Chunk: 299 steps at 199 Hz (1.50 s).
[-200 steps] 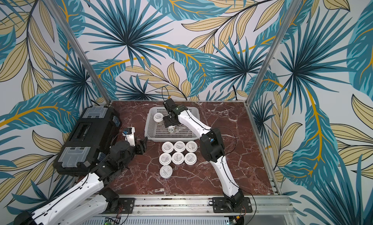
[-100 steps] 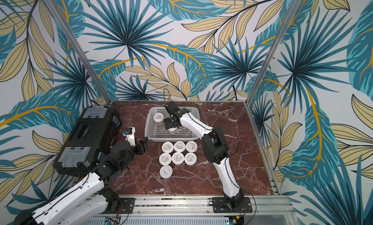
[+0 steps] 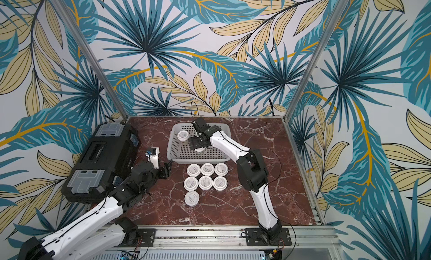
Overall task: Put the yogurt in the basket
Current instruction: Place the yogurt in the basket, then adjust the yogurt in the basket.
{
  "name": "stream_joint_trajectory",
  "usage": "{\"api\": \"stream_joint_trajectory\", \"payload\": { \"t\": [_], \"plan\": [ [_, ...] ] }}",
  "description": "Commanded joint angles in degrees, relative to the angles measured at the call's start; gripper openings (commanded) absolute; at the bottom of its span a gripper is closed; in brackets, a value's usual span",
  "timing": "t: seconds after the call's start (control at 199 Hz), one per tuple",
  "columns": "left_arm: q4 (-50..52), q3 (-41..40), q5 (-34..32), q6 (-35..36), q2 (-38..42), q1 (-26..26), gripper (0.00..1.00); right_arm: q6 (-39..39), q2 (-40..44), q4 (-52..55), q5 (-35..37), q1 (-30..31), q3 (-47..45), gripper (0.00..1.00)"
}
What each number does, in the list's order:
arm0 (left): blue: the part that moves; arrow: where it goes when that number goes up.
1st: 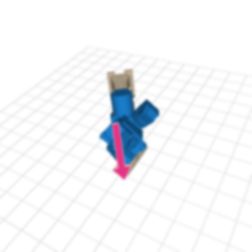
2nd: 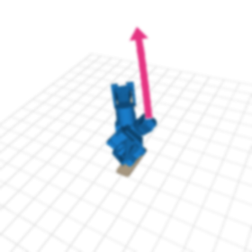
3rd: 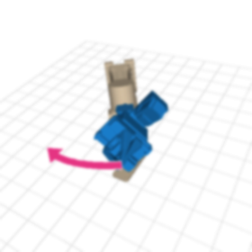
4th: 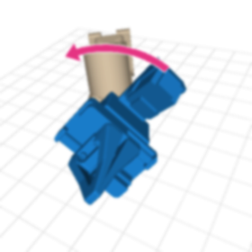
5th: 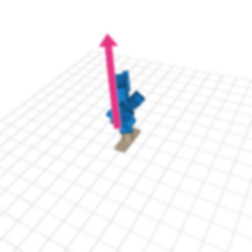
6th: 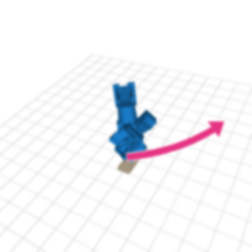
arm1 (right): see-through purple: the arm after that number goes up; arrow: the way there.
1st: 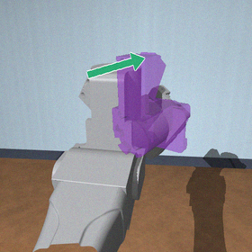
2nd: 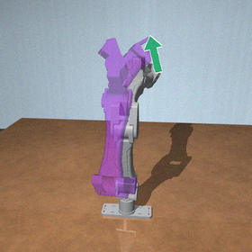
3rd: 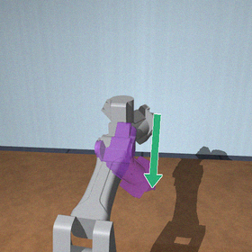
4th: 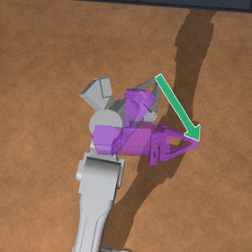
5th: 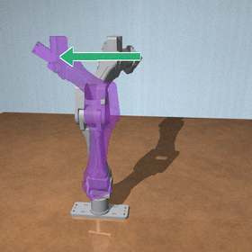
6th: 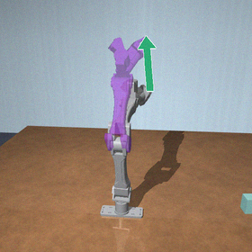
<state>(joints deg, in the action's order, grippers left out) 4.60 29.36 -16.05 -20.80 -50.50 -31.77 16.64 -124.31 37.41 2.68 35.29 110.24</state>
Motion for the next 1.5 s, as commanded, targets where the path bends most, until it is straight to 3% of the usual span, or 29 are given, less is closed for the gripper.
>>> {"api": "stream_joint_trajectory", "payload": {
  "t": [0.0, 0.246, 0.461, 0.702, 0.882, 1.058, 1.494],
  "plan": [
    [0.4, 4.3, 1.8, 1.4, -1.5, 0.3, 0.67, -1.1, 4.2, -1.4, 1.6, -0.1, -2.1, 0.93],
    [6.7, 18.6, 7.3, 6.3, -14.1, 0.3, 0.67, -1.7, 17.0, -5.0, 5.0, -2.2, -12.3, 0.89],
    [10.5, 30.9, 12.5, 8.1, -25.1, -0.2, 0.76, -2.4, 30.1, -6.6, 6.0, -8.2, -24.6, 0.88],
    [18.5, 44.5, 13.6, 9.8, -40.4, -4.1, 0.76, -2.6, 36.4, -9.2, 1.8, -16.0, -33.9, 0.88],
    [19.5, 48.5, 16.0, 9.6, -46.2, -5.8, 0.62, -3.1, 37.6, -10.6, 0.0, -18.5, -36.7, 0.87],
    [23.0, 53.5, 19.9, 9.4, -50.7, -7.2, 0.37, -3.6, 39.2, -11.1, -1.2, -21.2, -39.0, 0.86],
    [28.4, 60.7, 21.4, 9.2, -59.9, -7.4, 0.37, -3.3, 40.3, -11.9, -4.0, -23.8, -41.0, 0.85]
  ]
}}
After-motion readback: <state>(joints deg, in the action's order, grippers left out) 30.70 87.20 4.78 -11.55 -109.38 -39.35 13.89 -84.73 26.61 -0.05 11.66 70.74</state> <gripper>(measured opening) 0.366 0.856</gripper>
